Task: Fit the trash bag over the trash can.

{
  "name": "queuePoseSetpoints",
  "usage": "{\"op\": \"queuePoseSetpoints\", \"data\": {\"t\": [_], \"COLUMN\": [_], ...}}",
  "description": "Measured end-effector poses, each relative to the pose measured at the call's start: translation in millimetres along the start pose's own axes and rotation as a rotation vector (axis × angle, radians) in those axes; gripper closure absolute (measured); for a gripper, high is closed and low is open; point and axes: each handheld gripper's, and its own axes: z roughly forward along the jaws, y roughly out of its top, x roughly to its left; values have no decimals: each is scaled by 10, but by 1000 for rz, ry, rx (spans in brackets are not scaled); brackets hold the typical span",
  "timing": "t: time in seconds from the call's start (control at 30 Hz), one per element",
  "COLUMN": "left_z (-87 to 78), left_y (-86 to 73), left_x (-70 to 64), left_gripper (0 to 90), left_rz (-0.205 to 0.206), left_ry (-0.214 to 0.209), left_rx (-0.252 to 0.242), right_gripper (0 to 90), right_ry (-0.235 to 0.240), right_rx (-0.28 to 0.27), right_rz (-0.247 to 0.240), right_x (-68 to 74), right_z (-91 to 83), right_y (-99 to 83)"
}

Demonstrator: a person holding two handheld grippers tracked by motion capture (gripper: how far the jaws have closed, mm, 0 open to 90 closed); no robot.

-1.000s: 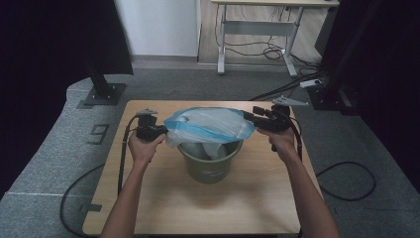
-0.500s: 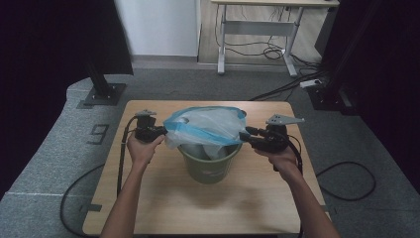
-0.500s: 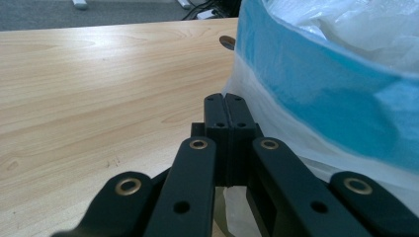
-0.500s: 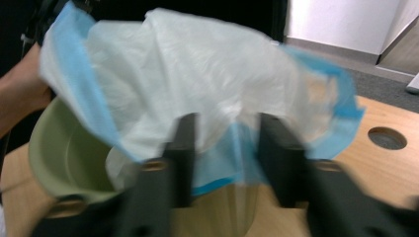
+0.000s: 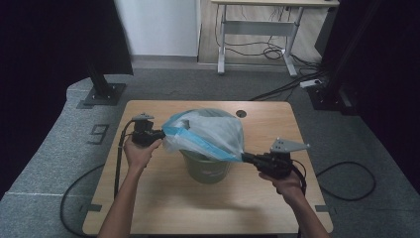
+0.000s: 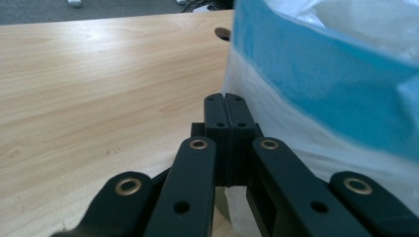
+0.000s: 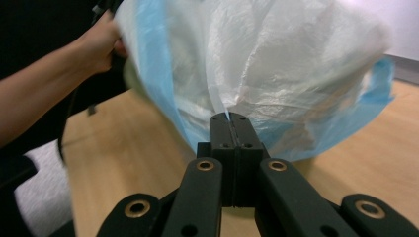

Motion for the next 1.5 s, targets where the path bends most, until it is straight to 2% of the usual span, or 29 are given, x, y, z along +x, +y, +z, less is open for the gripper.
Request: {"op": "queuePoseSetpoints", "data": {"t": [0.07,0.2,0.4,0.5,0.73,0.87,1.03,1.17,1.5], "left_z": [-20,-34,35,96,170,205,310,420,633], "left_y": [-37,-93,-155,-186,-214,-225,-255,-296,-369], "left_x": [-2,9,51,59,-1,-9,54,99,164], "left_gripper": [900,900,900,900,900,900,900,900,900], "left_rz": [3,3,-7,-15,10,19,-9,-40,-68], "left_ry": [-2,-9,-24,-35,-34,-9,0,-26,-48], "left_rx": [2,6,38,55,78,105,134,146,156], "right_gripper": [888,889,889,889,889,889,889,889,887], "right_ry": [24,39,52,54,20,0,-30,-37,-75], "right_rx": [11,65,125,136,173,190,185,162,126], "right_rz": [-9,-30,-8,3,-53,-51,-30,-8,25], "right_x": [53,102,36,-12,35,-10,-116,-192,-364], "right_z": [5,86,251,320,449,500,520,550,653], "right_y": [-110,-332,-595,-660,-735,-774,-824,-870,-943]}}
